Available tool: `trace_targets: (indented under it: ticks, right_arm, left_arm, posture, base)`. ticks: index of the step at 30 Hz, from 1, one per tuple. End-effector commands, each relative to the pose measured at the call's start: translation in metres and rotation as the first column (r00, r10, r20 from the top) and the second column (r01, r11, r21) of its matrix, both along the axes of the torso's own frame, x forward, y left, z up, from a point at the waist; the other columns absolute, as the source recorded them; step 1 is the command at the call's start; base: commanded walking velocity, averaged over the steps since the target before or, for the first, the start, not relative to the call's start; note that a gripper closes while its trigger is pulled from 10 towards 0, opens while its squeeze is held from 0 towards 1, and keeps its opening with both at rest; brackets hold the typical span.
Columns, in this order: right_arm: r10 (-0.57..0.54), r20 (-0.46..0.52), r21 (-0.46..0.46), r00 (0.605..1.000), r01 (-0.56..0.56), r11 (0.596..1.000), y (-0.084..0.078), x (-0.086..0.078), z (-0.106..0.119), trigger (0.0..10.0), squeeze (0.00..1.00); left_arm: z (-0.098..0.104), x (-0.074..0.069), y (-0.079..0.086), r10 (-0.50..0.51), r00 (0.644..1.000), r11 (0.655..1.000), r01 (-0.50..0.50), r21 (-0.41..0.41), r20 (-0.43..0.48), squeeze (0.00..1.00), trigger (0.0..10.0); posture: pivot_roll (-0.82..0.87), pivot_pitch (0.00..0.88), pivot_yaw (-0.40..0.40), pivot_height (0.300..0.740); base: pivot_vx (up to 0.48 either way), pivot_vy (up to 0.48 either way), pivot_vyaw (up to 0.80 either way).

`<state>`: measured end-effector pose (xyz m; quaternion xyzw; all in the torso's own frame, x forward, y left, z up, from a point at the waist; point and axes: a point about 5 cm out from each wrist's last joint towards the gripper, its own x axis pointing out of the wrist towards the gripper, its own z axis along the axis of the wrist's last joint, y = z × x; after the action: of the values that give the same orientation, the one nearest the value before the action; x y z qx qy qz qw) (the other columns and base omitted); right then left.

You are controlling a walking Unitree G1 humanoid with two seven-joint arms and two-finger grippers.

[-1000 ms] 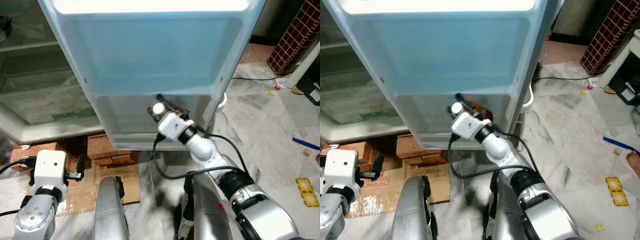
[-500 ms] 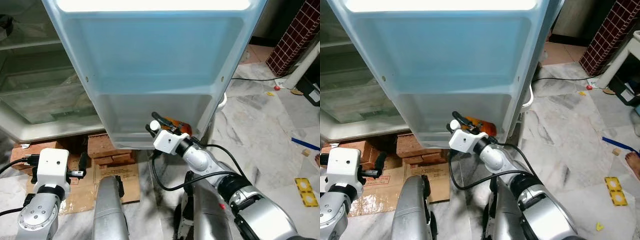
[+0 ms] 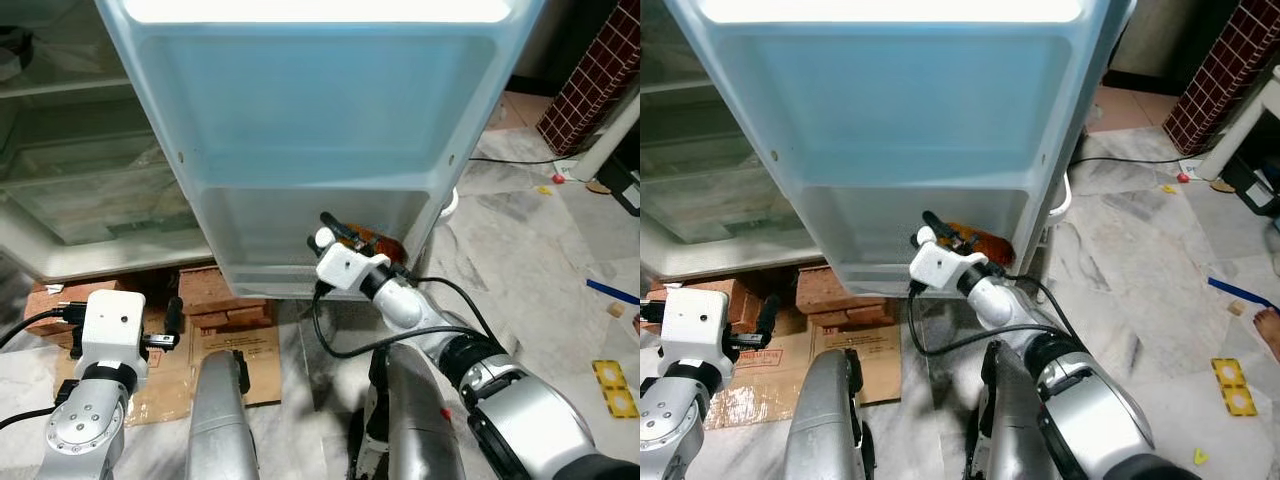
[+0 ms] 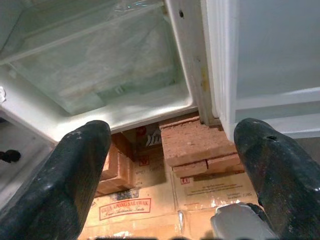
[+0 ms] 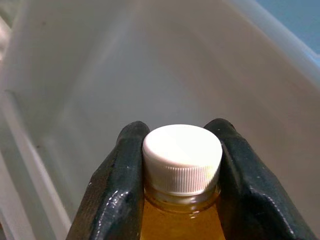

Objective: Restocking fridge

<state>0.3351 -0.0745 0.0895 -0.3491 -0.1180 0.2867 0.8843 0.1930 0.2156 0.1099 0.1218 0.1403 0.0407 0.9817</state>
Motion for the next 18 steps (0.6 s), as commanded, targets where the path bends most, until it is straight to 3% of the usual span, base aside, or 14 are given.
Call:
trace_targets:
  ticks: [1, 5, 9, 10, 12, 16, 18]
  right_arm:
    - [-0.097, -0.127, -0.025, 0.987, 0.095, 0.995, -0.02, -0.004, -0.022, 10.0, 0.0]
    - [-0.096, -0.094, 0.0, 0.991, 0.096, 0.995, -0.019, 0.0, -0.014, 10.0, 0.0]
    - [-0.061, 0.107, 0.104, 0.992, 0.05, 0.993, -0.003, 0.013, 0.028, 10.0, 0.0]
    - [-0.061, 0.107, 0.104, 0.992, 0.05, 0.993, -0.003, 0.013, 0.028, 10.0, 0.0]
    - [-0.026, 0.164, 0.166, 0.986, -0.002, 0.986, 0.012, 0.017, 0.048, 10.0, 0.0]
    - [0.015, 0.156, 0.15, 0.988, -0.039, 0.988, 0.023, 0.014, 0.046, 10.0, 0.0]
    - [0.016, 0.066, 0.118, 0.998, -0.023, 0.993, 0.024, 0.009, 0.027, 10.0, 0.0]
  left_arm:
    - [-0.002, 0.001, -0.001, 0.004, 1.0, 1.0, -0.004, 0.008, -0.002, 0.0, 10.0]
    - [-0.001, 0.003, -0.002, 0.004, 1.0, 1.0, -0.004, 0.004, 0.005, 0.0, 10.0]
    - [-0.002, 0.003, -0.002, 0.01, 1.0, 1.0, -0.01, 0.001, 0.01, 0.0, 10.0]
    - [-0.002, 0.003, -0.002, 0.01, 1.0, 1.0, -0.01, 0.001, 0.01, 0.0, 10.0]
    - [-0.002, 0.003, -0.003, 0.011, 1.0, 1.0, -0.011, 0.0, 0.011, 0.0, 10.0]
    - [-0.002, 0.005, -0.004, 0.007, 1.0, 1.0, -0.007, -0.001, 0.014, 0.0, 10.0]
    - [-0.002, 0.006, -0.006, 0.006, 1.0, 1.0, -0.006, -0.002, 0.017, 0.0, 10.0]
  posture:
    - [0.2, 0.186, -0.007, 0.568]
    - [0.2, 0.183, -0.012, 0.568]
    - [0.2, 0.177, -0.017, 0.568]
    - [0.2, 0.177, -0.017, 0.568]
    - [0.2, 0.175, -0.017, 0.568]
    - [0.2, 0.172, -0.016, 0.568]
    - [0.2, 0.169, -0.016, 0.568]
  base:
    - [0.0, 0.0, 0.0]
    - [0.0, 0.0, 0.0]
    - [0.0, 0.0, 0.0]
    - [0.0, 0.0, 0.0]
    - [0.0, 0.0, 0.0]
    - [0.0, 0.0, 0.0]
    - [0.0, 0.0, 0.0]
